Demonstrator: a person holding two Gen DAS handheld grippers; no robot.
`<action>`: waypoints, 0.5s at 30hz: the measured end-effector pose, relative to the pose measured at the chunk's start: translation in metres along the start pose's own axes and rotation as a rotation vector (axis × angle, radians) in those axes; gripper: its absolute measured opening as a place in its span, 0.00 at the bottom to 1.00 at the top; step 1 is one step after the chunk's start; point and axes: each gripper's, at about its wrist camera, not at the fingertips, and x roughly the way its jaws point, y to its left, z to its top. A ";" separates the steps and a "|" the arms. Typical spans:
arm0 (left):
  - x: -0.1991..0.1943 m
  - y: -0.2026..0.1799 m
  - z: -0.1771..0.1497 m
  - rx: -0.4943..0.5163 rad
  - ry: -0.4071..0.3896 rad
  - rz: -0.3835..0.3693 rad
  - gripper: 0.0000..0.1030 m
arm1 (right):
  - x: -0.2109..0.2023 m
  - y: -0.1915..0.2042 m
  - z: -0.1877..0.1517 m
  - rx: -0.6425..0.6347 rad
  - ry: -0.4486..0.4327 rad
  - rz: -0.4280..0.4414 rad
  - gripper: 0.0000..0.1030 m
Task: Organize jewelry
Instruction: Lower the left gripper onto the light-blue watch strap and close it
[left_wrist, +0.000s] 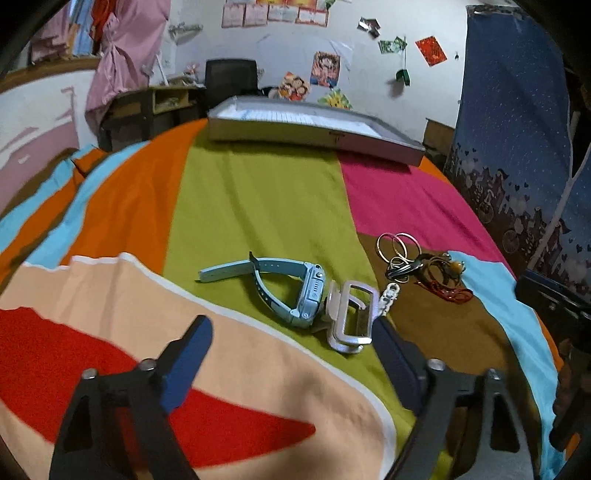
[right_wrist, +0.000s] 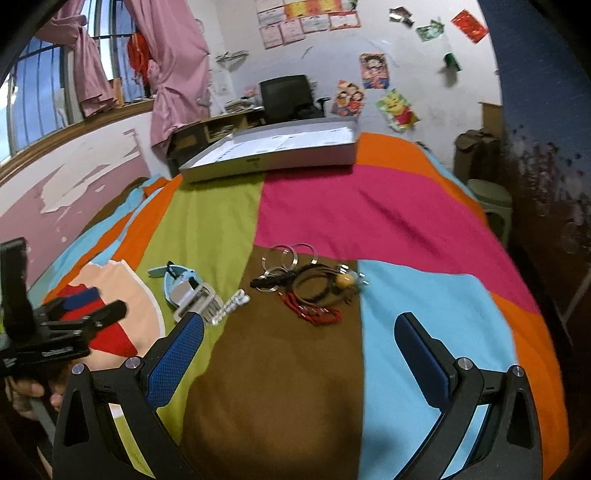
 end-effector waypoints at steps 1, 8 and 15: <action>0.007 0.003 0.003 -0.009 0.011 -0.008 0.71 | 0.008 0.001 0.003 -0.003 0.004 0.023 0.89; 0.044 0.023 0.016 -0.096 0.108 -0.048 0.40 | 0.077 0.021 0.013 -0.001 0.116 0.175 0.45; 0.077 0.035 0.024 -0.185 0.223 -0.093 0.17 | 0.127 0.053 0.008 -0.022 0.222 0.248 0.33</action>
